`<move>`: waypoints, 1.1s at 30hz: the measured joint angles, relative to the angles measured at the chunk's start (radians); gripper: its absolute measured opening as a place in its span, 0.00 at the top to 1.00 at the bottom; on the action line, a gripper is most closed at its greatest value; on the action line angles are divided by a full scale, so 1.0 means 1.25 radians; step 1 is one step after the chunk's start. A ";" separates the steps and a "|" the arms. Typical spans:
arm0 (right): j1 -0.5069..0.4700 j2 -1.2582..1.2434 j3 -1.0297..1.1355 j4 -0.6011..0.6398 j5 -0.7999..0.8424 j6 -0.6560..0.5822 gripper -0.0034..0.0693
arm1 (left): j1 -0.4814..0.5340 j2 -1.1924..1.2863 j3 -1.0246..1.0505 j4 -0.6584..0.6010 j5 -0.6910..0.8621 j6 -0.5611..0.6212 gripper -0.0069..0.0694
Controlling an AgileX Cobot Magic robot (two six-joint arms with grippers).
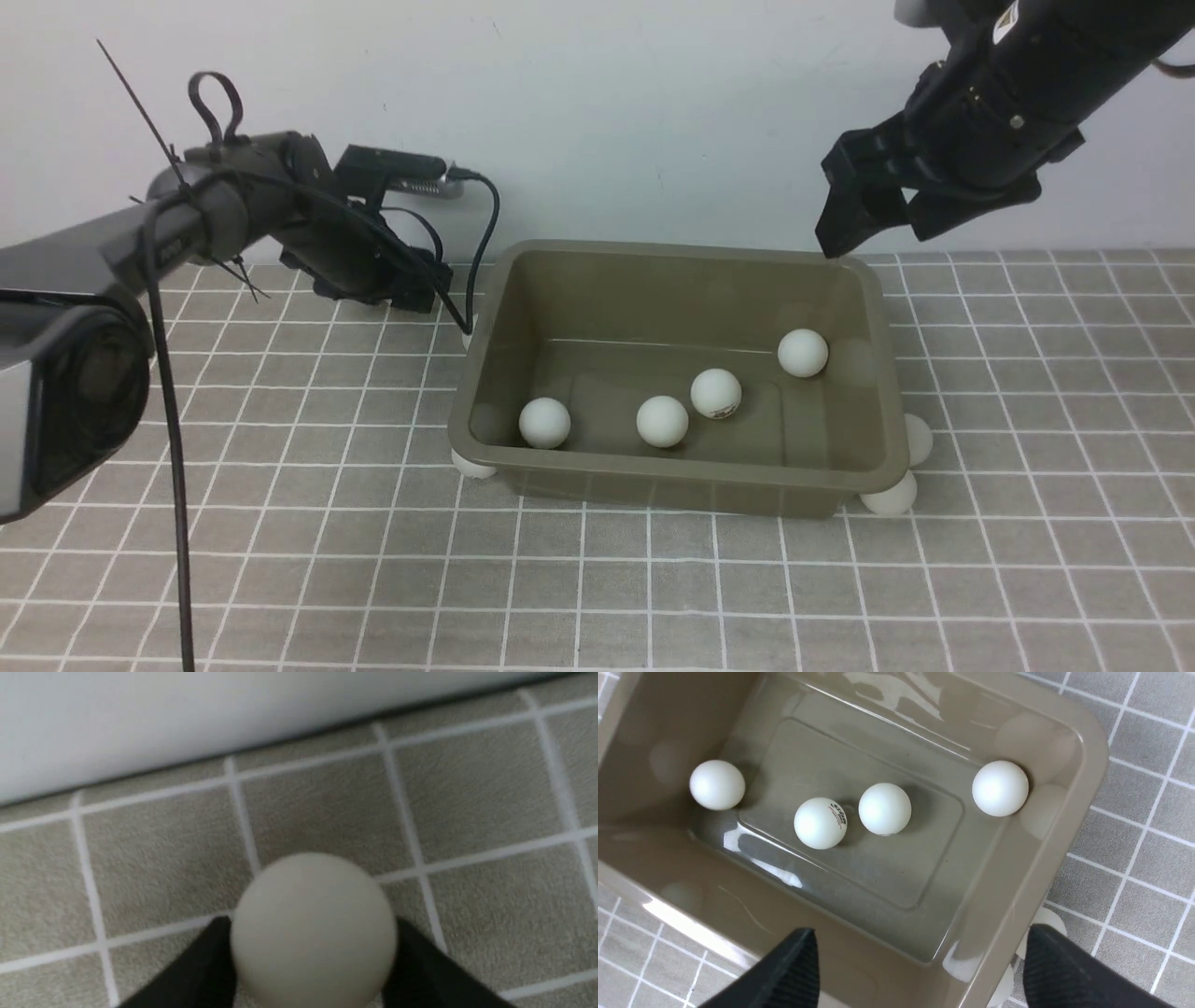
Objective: Put the table tennis balls into the box on the grey coffee tablecloth.
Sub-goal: 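Reach for and grasp a ping pong ball on the table beside the basket, then drop the ball into the bin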
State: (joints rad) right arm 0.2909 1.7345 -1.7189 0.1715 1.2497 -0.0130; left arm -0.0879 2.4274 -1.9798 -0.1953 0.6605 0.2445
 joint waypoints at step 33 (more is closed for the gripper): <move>-0.156 -0.089 0.215 -0.115 -0.003 0.073 0.76 | -0.192 -0.202 -0.092 -0.043 0.461 -0.009 0.17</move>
State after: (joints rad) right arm 0.0958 1.6236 -1.4499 0.0271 1.2464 0.0780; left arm -0.3281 2.1750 -2.0953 -0.2490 1.2369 0.2338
